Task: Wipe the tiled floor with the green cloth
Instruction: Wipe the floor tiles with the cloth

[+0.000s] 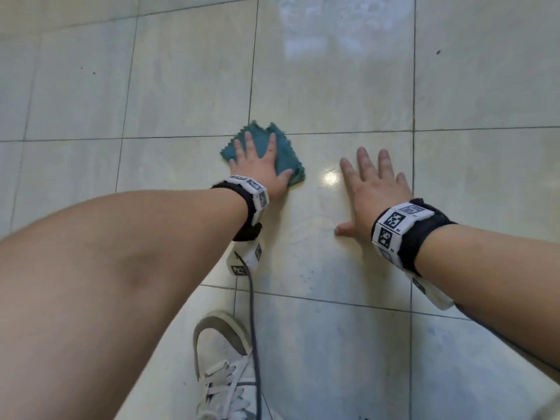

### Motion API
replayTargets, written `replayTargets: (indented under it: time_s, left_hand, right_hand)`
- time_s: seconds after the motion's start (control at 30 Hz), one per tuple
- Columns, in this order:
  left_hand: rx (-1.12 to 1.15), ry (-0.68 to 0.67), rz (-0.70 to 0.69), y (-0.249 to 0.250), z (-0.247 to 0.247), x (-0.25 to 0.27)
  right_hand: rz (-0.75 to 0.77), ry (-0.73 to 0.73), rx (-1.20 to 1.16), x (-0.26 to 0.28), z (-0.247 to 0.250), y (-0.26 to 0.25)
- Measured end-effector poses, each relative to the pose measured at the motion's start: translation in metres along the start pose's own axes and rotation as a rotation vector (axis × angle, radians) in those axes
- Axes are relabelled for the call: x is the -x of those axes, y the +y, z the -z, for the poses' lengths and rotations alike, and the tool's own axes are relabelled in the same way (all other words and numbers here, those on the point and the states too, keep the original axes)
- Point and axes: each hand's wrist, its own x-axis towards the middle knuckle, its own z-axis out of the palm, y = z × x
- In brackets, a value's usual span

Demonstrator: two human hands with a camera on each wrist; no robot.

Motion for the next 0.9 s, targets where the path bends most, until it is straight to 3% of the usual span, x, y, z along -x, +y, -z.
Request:
replayTargets:
  time_s: [0.17, 0.3, 0.37, 0.5, 0.6, 0.73, 0.9]
  left_hand:
    - [-0.042, 0.011, -0.233, 0.089, -0.019, 0.032]
    - [-0.053, 0.003, -0.269, 0.086, -0.019, 0.028]
    - [-0.031, 0.015, -0.191, 0.055, -0.011, 0.015]
    - [0.043, -0.008, 0.139, -0.014, 0.001, 0.0]
    - [0.041, -0.005, 0.175, -0.015, 0.0, -0.002]
    - [-0.017, 0.026, 0.023, 0.031, 0.008, -0.014]
    - [-0.13, 0.024, -0.256, 0.125, 0.025, -0.026]
  right_hand:
    - [-0.015, -0.004, 0.019, 0.004, 0.001, 0.013]
    - [-0.051, -0.004, -0.013, 0.01, 0.003, 0.027]
    - [-0.048, 0.002, -0.029, 0.014, 0.001, 0.031]
    - [-0.063, -0.008, -0.048, 0.02, -0.005, 0.033]
    - [-0.065, -0.006, -0.055, 0.022, -0.007, 0.037]
    - [-0.084, 0.004, -0.028, 0.024, -0.005, 0.051]
    - [-0.253, 0.0, -0.063, 0.025, -0.004, 0.063]
